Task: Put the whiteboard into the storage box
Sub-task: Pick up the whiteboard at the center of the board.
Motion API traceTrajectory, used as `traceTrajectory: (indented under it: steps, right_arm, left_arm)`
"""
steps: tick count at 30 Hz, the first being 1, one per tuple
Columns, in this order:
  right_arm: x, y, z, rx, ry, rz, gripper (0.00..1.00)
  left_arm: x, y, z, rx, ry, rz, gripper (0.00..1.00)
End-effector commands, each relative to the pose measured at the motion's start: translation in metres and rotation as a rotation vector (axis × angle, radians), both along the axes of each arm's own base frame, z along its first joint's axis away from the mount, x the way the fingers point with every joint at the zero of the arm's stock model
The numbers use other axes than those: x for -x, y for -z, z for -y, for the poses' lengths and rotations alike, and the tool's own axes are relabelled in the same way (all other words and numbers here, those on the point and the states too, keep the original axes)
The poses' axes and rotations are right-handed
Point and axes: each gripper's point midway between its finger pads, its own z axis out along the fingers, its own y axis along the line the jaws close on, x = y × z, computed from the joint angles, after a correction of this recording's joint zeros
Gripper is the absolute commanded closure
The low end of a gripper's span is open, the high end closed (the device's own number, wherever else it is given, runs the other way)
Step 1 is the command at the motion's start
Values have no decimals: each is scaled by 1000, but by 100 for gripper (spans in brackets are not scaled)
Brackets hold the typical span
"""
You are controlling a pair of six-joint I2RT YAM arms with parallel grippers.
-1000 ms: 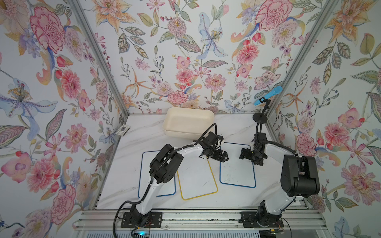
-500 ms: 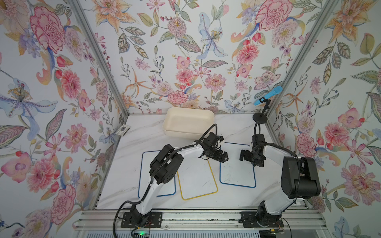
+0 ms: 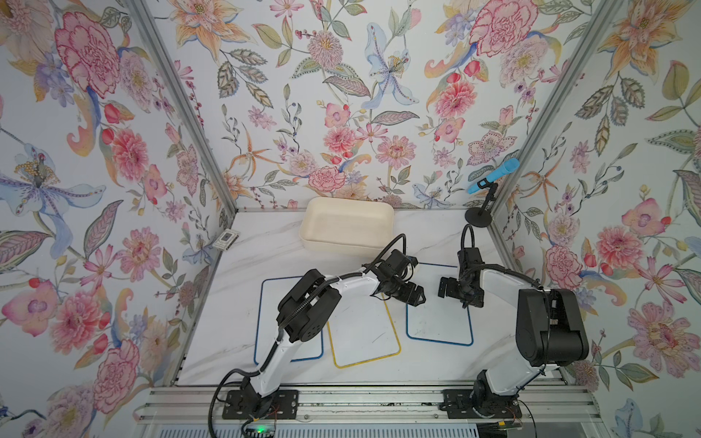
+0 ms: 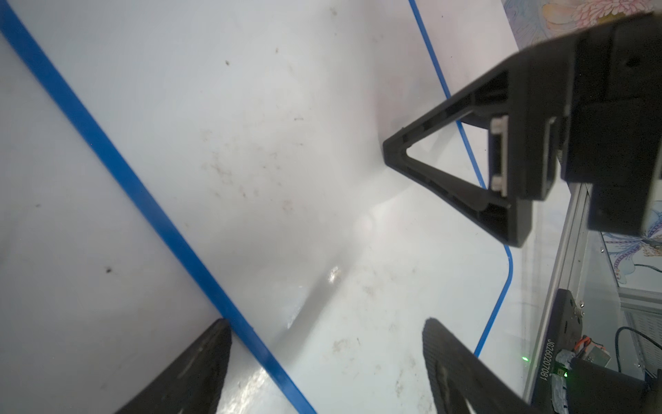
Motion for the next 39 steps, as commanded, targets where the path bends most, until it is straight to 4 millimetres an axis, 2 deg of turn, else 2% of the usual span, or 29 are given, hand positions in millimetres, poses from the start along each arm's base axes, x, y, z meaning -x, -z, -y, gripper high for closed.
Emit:
traceTrajectory:
  steps: [1,8,14,22,30,39]
  right_arm:
    - [44,30,-22,-103,-13,-165,1]
    - [43,28,-58,-303,-59,-112,4]
    - [42,18,-78,-439,-86,-70,8]
    - [42,4,-94,-544,-109,-28,11]
    - [50,-7,-98,-615,-100,9,13]
    - [46,-19,-109,-709,-109,58,15]
  left_arm:
    - [65,90,-49,-276,-4,-272,13]
    - [64,99,-45,-270,0,-289,14]
    - [71,117,-46,-276,24,-323,15]
    - [72,128,-49,-280,25,-339,16]
    - [64,136,-59,-281,7,-350,17]
    - [63,147,-66,-296,5,-366,20]
